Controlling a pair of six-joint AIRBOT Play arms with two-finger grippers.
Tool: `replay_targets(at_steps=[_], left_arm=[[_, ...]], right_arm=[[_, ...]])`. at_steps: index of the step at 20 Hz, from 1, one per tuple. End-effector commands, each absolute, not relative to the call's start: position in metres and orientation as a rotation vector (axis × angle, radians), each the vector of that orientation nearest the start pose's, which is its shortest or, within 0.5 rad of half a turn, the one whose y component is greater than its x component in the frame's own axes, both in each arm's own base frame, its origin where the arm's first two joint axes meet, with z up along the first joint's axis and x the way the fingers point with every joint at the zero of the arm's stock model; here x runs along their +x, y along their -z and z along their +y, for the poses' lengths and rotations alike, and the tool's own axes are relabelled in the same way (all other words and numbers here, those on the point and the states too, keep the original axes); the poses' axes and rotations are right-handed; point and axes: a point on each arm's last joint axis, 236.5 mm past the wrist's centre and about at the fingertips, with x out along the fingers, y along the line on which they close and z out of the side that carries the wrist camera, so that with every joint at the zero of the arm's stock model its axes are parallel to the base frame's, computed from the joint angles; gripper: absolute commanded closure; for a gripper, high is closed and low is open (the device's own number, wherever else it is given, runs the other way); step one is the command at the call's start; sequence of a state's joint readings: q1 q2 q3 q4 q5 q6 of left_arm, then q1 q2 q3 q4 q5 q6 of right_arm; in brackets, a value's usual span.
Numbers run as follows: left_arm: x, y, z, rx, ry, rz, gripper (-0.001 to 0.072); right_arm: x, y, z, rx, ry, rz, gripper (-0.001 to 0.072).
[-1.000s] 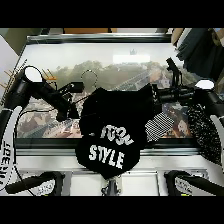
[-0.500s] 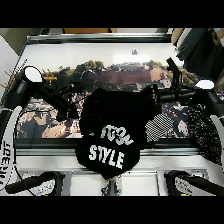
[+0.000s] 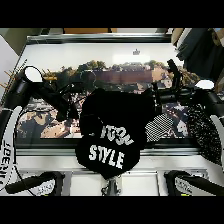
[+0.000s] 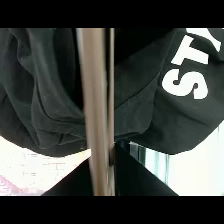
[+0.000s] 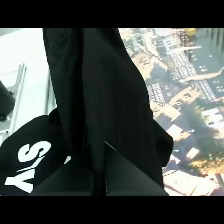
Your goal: Fold the clothes and pants, and hang the long-sleeved shirts on hangers.
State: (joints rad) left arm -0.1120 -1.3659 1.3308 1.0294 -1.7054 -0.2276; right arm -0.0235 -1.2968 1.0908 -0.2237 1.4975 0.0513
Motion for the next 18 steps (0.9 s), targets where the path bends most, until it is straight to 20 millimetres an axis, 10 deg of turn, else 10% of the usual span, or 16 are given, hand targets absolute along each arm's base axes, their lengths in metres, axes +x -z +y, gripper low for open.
replay_targets(at_steps=[1,5,7,8,18], left_arm=[[0.286,-0.057,-0.156,0.633,1.518,1.021,0.0694],[0.287,-0.057,-0.155,0.615,1.495,1.049,0.0677],[0.293,-0.056,-0.155,0.513,1.378,1.131,0.0257],[0.301,-0.055,-0.157,0.45,1.294,1.166,0.0199],[0.33,-0.08,-0.103,0.223,0.918,1.199,0.0199]], right_arm=[[0.326,-0.154,0.222,-0.002,-1.48,0.352,0.0697],[0.326,-0.154,0.222,-0.002,-1.48,0.351,0.0698],[0.326,-0.154,0.222,-0.003,-1.48,0.352,0.0699],[0.326,-0.154,0.222,-0.003,-1.48,0.352,0.0699],[0.326,-0.154,0.222,-0.005,-1.48,0.349,0.0702]])
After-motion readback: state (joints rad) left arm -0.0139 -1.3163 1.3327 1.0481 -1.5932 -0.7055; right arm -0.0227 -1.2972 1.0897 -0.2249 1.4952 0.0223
